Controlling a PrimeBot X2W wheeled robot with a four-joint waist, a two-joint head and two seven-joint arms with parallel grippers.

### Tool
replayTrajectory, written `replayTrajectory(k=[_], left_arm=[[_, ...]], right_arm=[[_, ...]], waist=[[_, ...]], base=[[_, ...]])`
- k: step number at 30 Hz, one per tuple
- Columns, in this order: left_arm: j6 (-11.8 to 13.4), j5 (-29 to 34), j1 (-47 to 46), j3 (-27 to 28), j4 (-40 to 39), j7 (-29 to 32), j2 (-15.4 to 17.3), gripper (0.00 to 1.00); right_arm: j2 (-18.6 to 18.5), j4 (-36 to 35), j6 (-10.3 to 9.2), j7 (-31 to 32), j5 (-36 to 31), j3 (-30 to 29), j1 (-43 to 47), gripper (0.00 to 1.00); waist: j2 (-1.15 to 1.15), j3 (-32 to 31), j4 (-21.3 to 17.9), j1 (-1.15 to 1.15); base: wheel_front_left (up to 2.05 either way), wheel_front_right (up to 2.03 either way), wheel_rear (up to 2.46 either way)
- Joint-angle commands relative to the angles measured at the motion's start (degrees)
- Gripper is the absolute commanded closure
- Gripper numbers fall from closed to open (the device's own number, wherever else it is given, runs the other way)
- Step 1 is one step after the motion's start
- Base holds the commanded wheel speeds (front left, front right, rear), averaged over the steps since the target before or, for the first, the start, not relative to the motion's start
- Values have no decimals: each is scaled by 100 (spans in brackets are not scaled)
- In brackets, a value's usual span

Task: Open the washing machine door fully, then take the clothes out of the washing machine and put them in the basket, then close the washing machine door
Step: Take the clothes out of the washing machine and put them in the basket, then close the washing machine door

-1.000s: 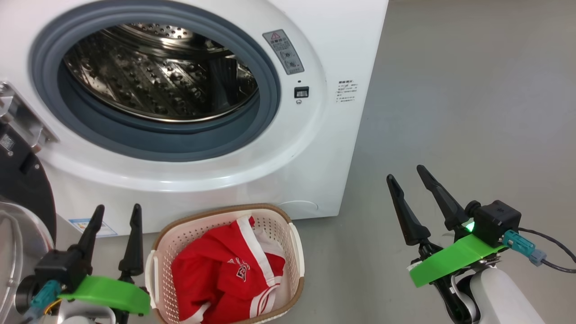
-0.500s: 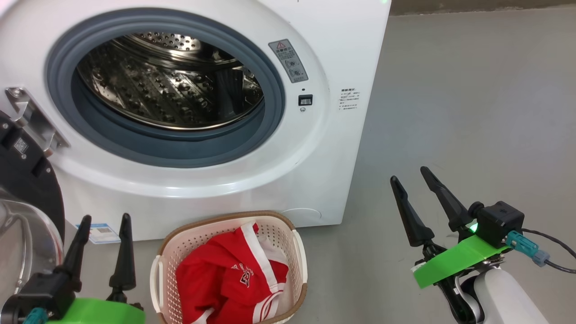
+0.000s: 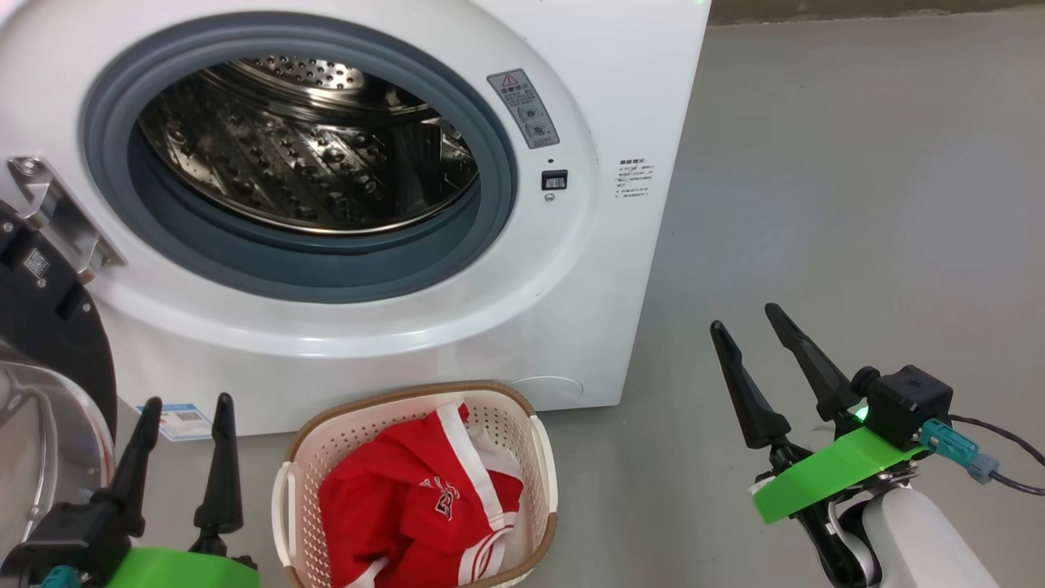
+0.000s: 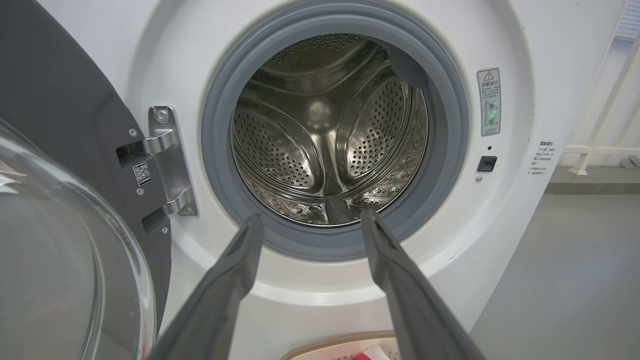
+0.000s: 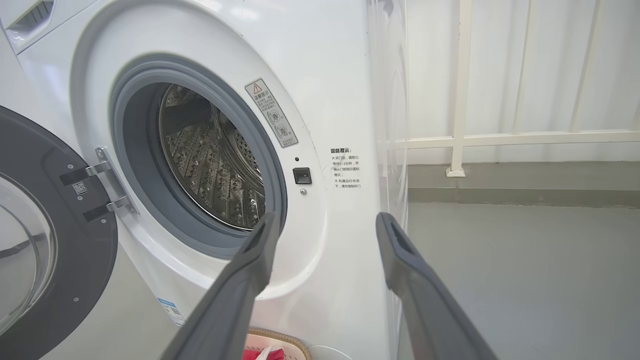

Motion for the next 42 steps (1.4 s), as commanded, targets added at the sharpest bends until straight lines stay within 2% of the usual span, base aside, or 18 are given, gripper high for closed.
replayTrajectory(k=[1,31,42], left_arm=[[58,-24,-136,231,-126,0,165,0],[73,-133,-157,202,-143,-37,207,0],[65,-183,-167,193,-154,-52,212,0]], right_arm=[[-9,-124,9,-26,117,127,55,0],[2,-141,9,-26,110,139,68,0],[28,-147,9,-26,95,109,59,0]], waist=[[0,0,-2,0],[0,32,-5,0],[0,72,0,0]], base=[[0,0,0],[-1,1,0],[-105,105,0]])
